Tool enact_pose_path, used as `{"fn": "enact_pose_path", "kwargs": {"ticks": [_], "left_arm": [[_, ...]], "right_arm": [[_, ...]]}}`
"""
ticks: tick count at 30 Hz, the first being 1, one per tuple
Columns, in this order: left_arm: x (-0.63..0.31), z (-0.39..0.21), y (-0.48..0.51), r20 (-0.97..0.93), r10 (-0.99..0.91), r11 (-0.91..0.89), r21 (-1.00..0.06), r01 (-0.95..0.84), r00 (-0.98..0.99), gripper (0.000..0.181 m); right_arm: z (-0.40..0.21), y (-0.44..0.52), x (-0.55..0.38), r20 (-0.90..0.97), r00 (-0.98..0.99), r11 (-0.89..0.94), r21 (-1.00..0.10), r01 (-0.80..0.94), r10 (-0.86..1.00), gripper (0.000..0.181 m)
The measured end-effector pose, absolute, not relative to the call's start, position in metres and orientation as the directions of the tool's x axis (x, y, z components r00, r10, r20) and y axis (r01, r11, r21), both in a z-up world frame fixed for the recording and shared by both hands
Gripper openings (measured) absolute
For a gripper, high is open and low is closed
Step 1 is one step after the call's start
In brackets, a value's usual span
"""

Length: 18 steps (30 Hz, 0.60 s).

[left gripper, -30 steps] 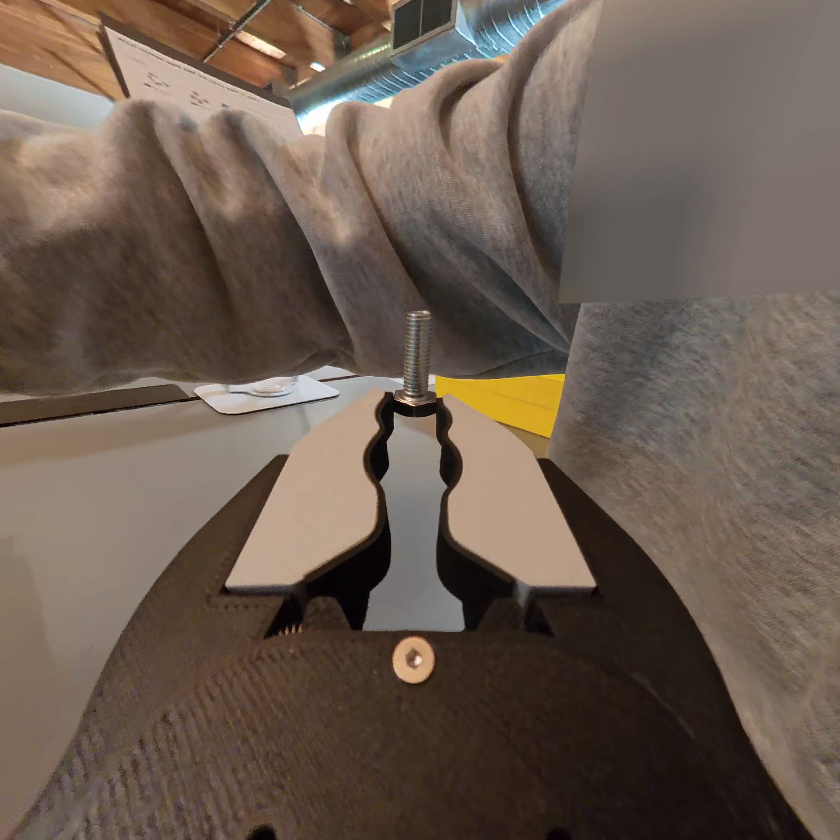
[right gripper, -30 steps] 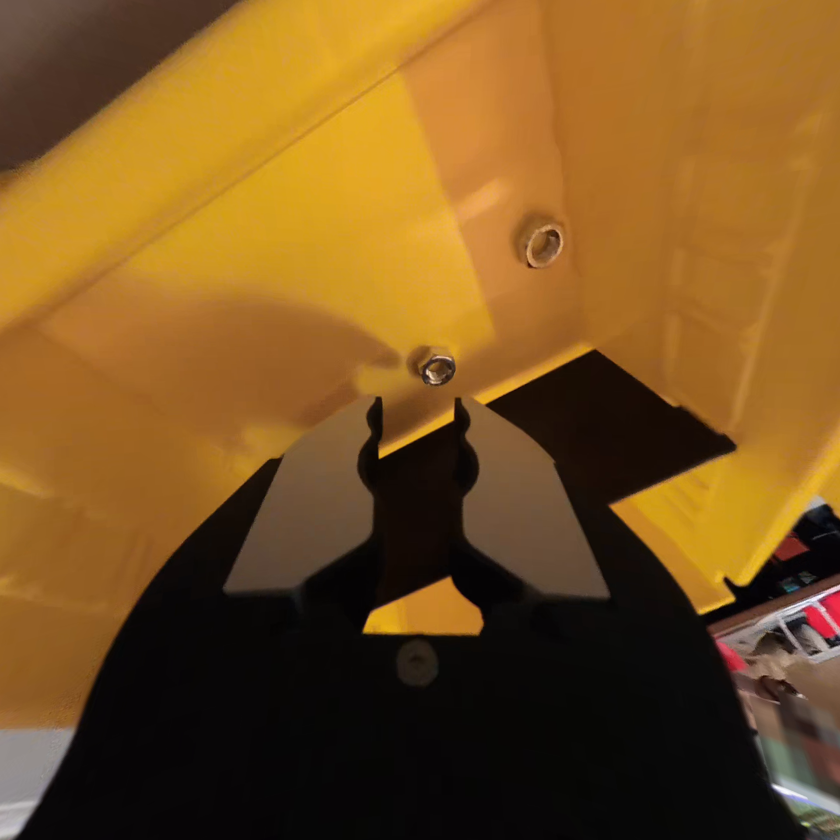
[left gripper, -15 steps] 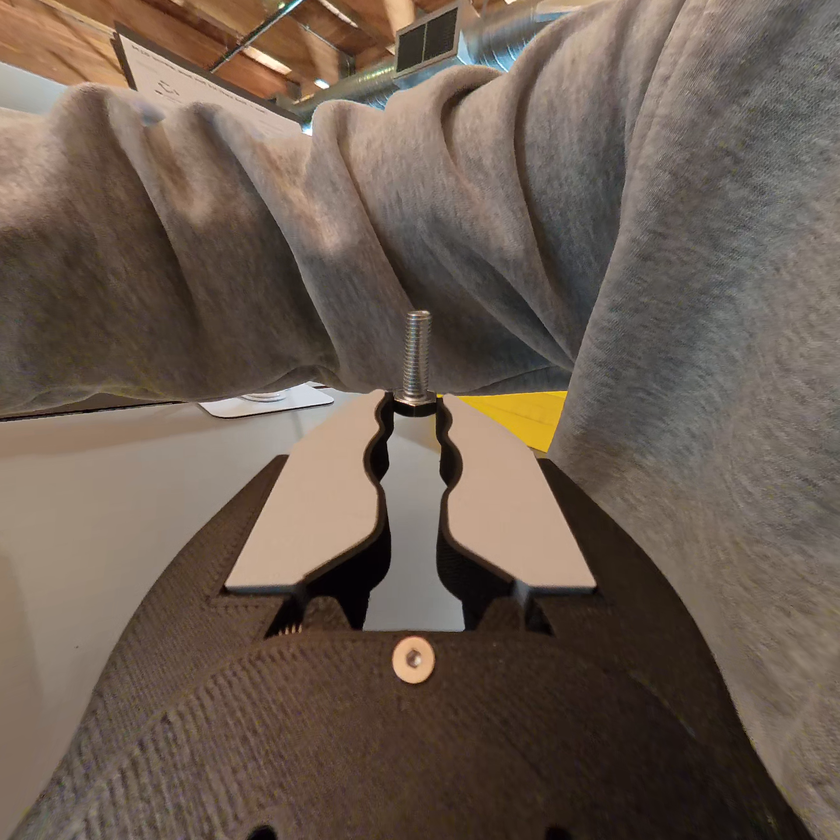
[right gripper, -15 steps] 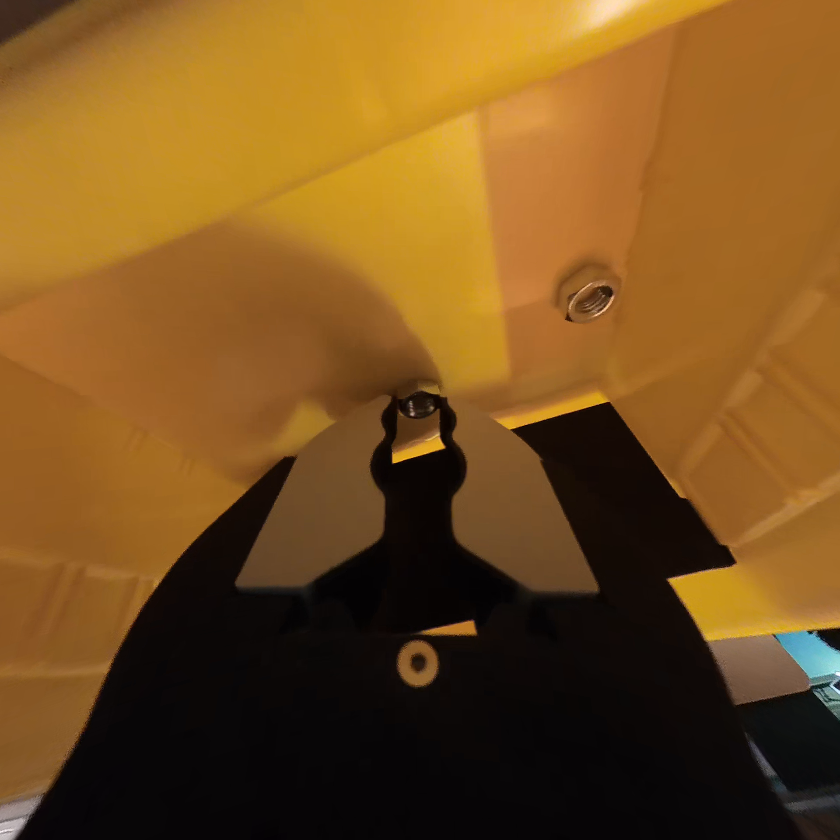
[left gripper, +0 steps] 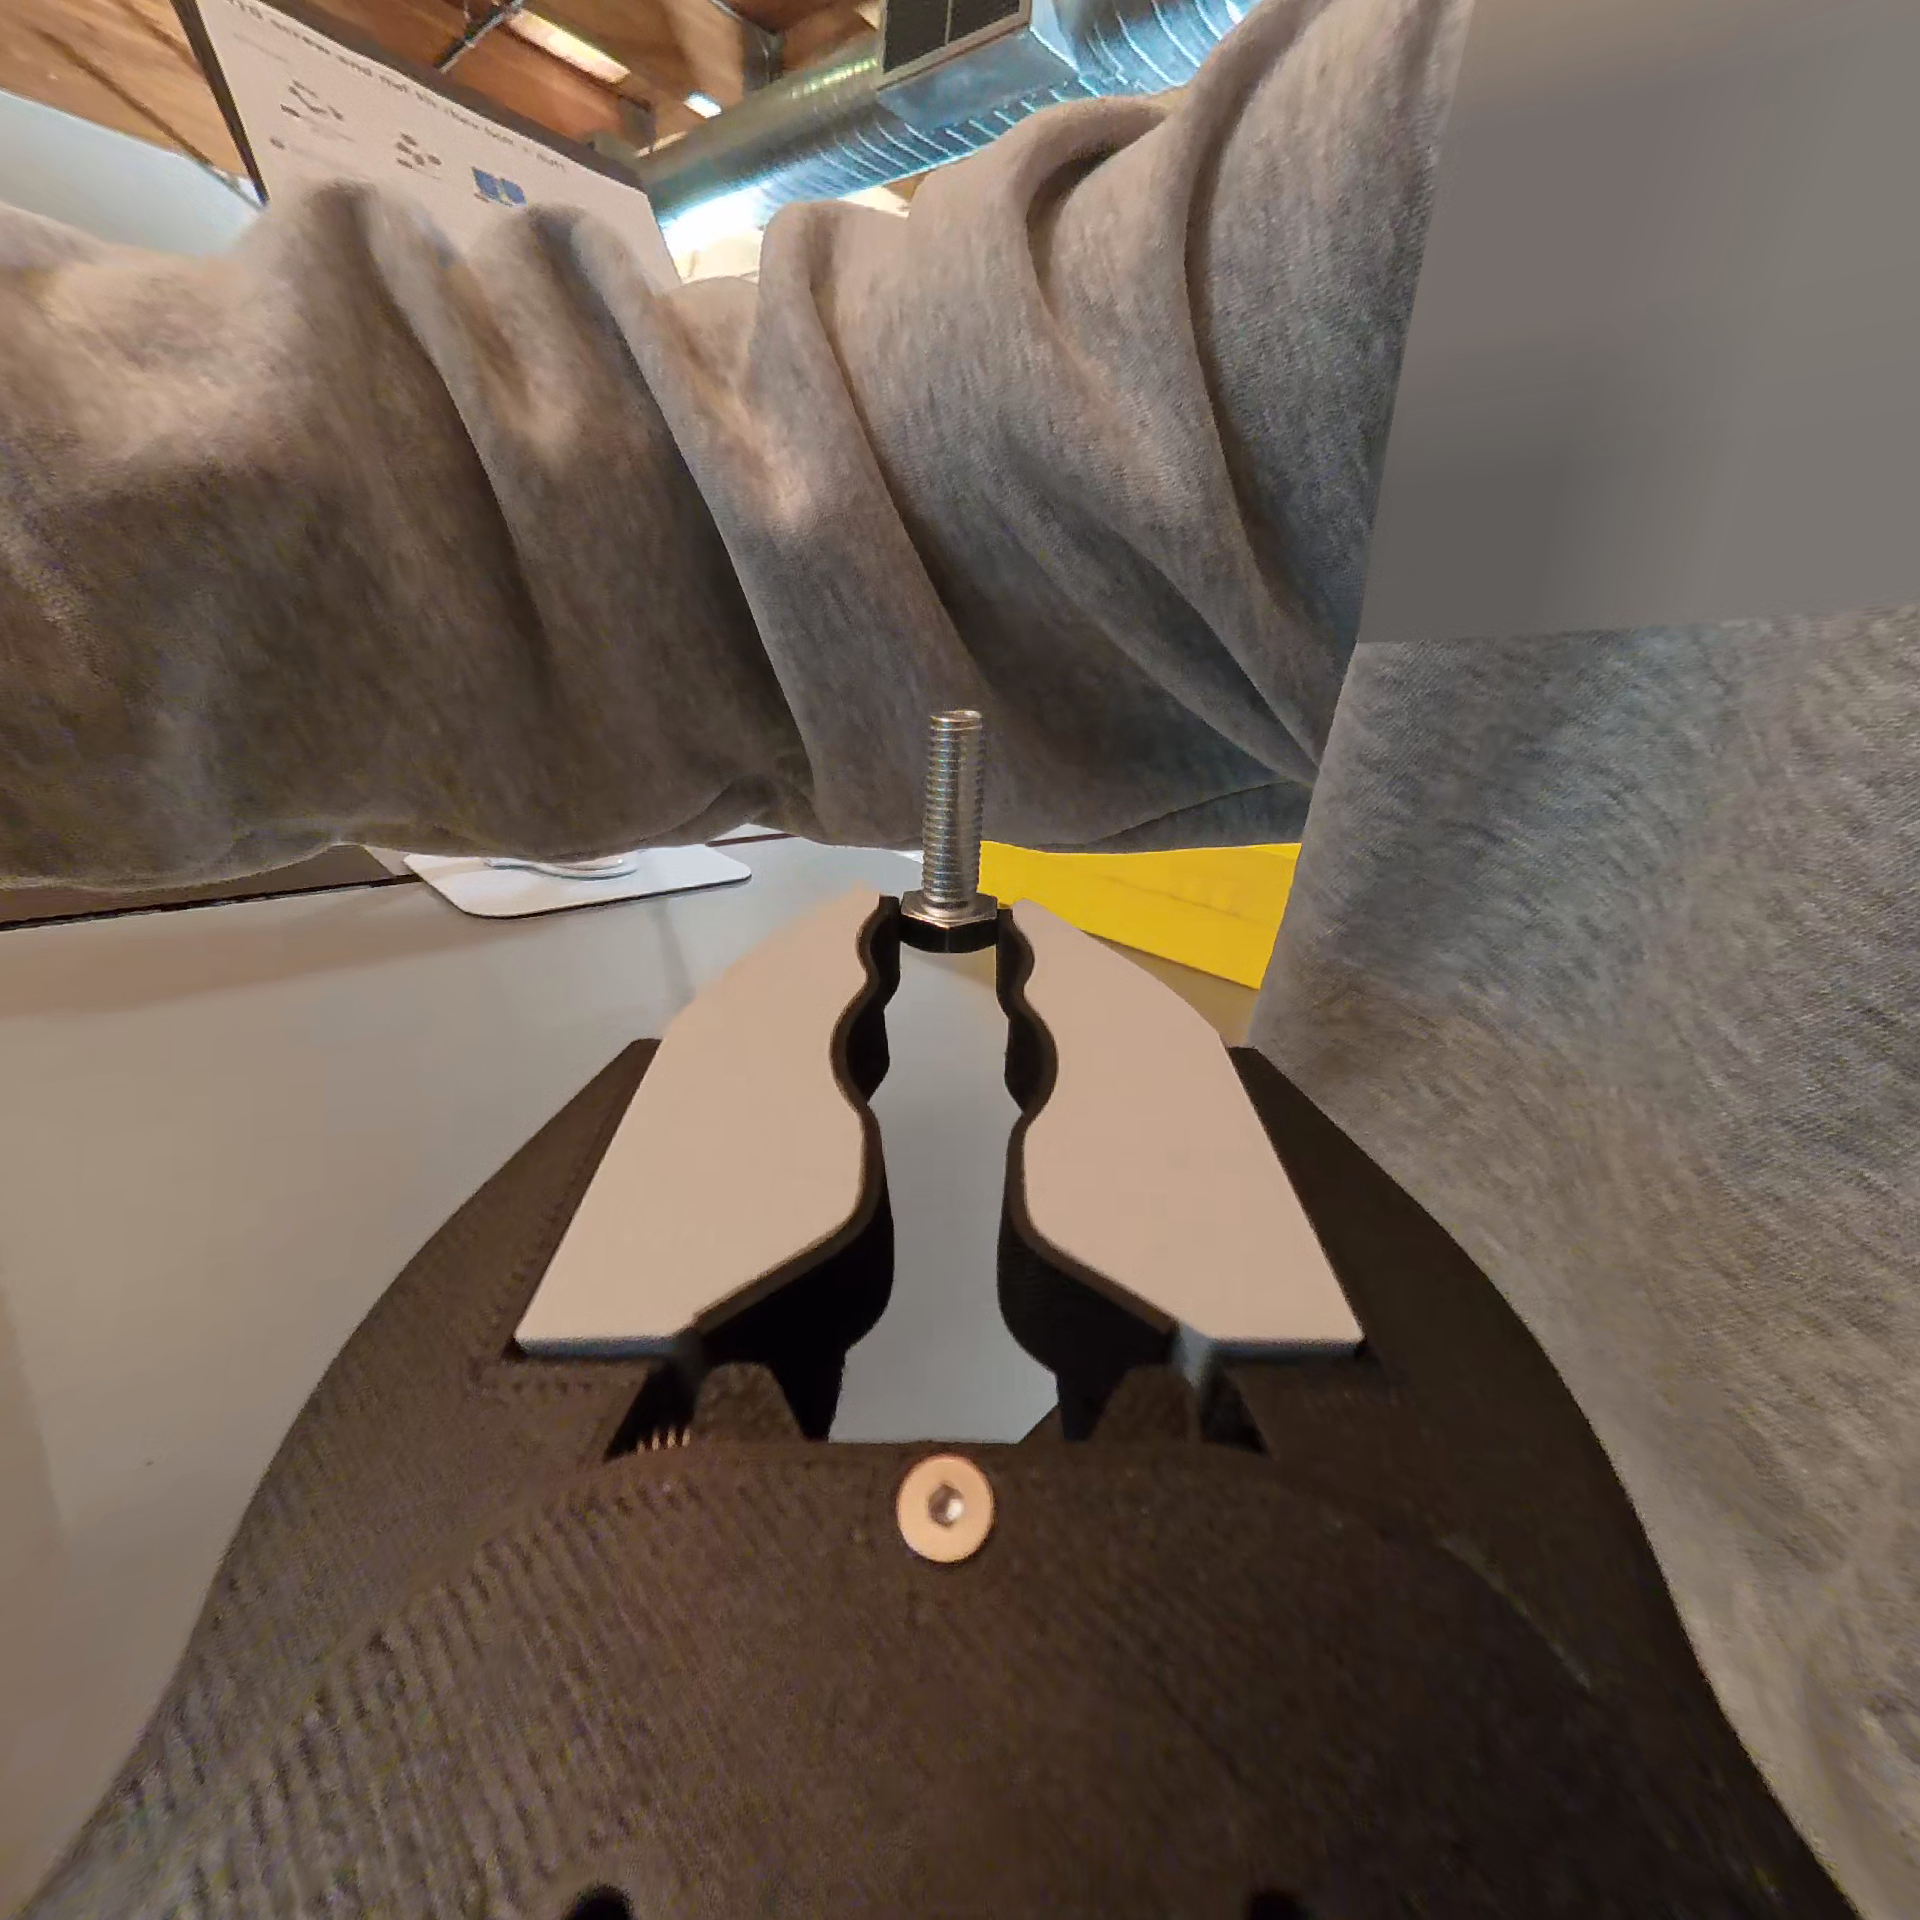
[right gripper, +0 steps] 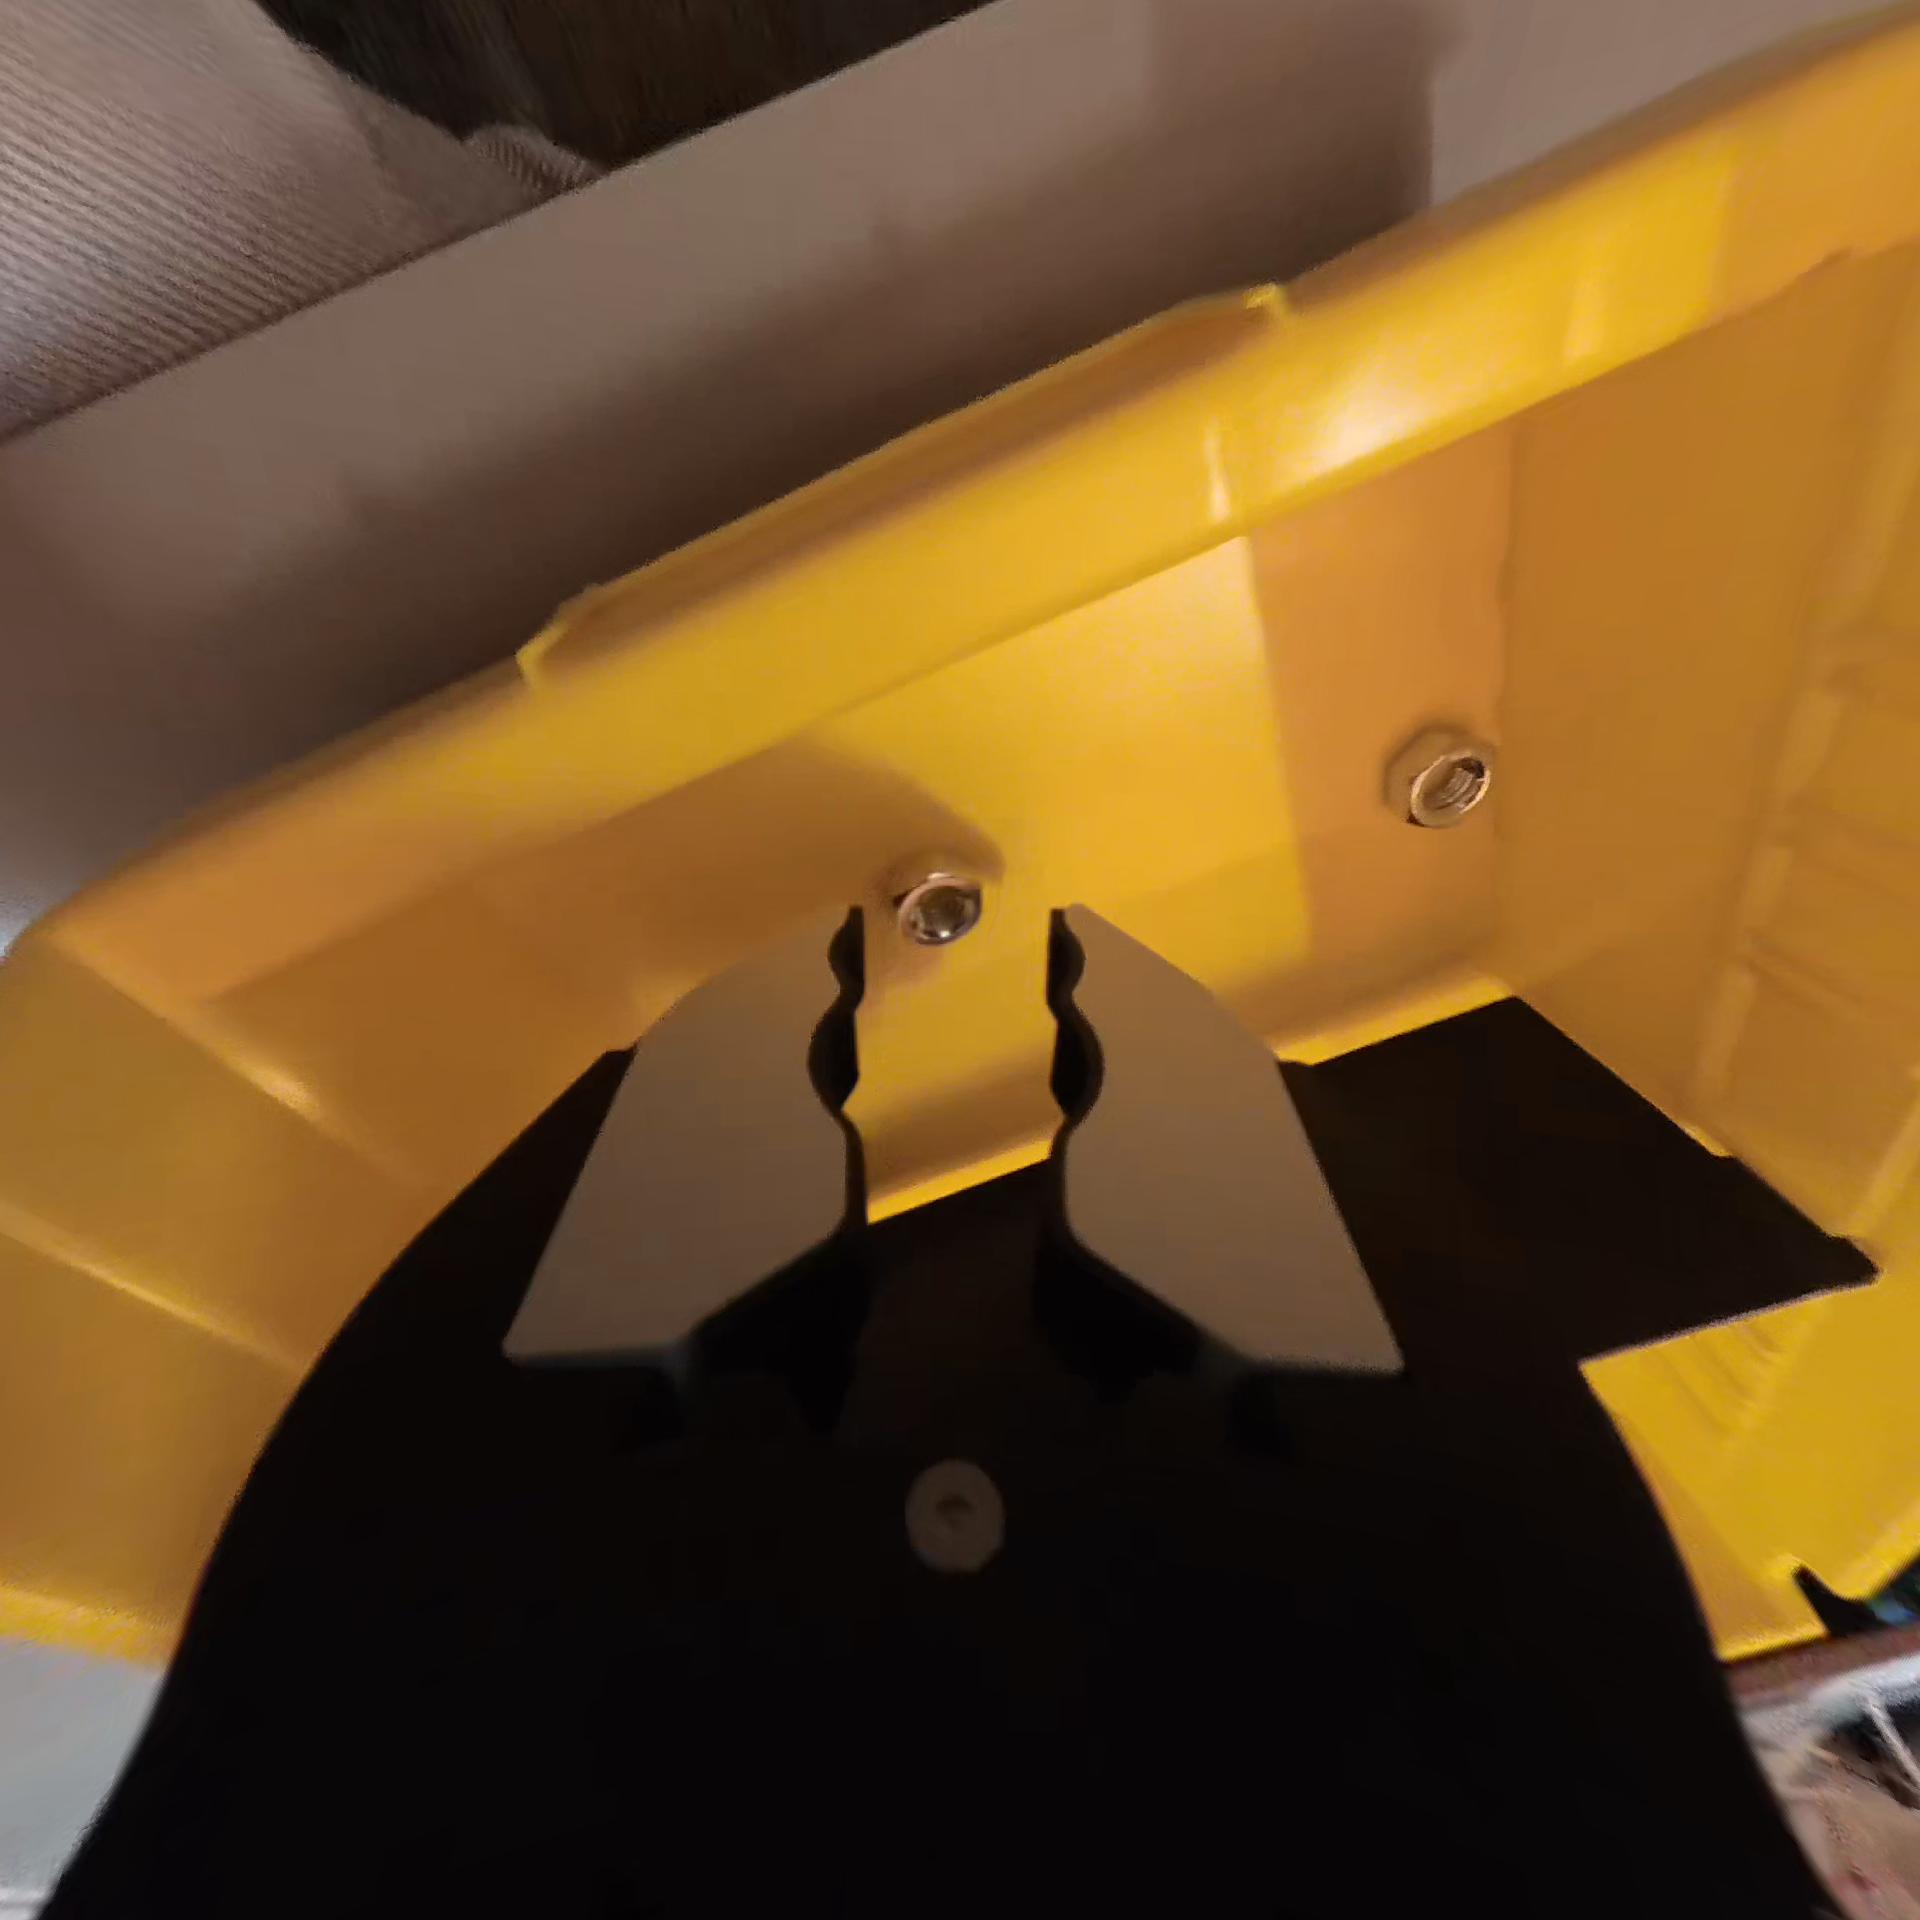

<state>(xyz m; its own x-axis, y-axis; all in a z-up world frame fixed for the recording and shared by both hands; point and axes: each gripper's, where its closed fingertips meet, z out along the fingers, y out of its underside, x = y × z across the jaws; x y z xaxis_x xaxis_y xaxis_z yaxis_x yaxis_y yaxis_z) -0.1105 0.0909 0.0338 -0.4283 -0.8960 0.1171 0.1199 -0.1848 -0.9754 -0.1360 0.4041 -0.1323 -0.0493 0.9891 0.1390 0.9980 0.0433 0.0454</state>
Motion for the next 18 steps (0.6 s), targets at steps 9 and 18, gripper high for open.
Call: {"fn": "enact_pose_path", "kwargs": {"ticks": [9,18], "left_arm": [[-0.111,0.033,0.091,0.129,-0.889,-0.198,-0.974,0.114,-0.440,0.018],[-0.111,0.032,0.092,0.138,-0.886,-0.206,-0.972,0.110,-0.443,0.018]], "right_arm": [[-0.109,0.403,-0.142,-0.018,0.202,-0.202,-0.189,0.961,0.979,0.028],[-0.128,0.405,-0.139,-0.010,0.221,-0.220,-0.114,0.969,0.975,0.025]]}}
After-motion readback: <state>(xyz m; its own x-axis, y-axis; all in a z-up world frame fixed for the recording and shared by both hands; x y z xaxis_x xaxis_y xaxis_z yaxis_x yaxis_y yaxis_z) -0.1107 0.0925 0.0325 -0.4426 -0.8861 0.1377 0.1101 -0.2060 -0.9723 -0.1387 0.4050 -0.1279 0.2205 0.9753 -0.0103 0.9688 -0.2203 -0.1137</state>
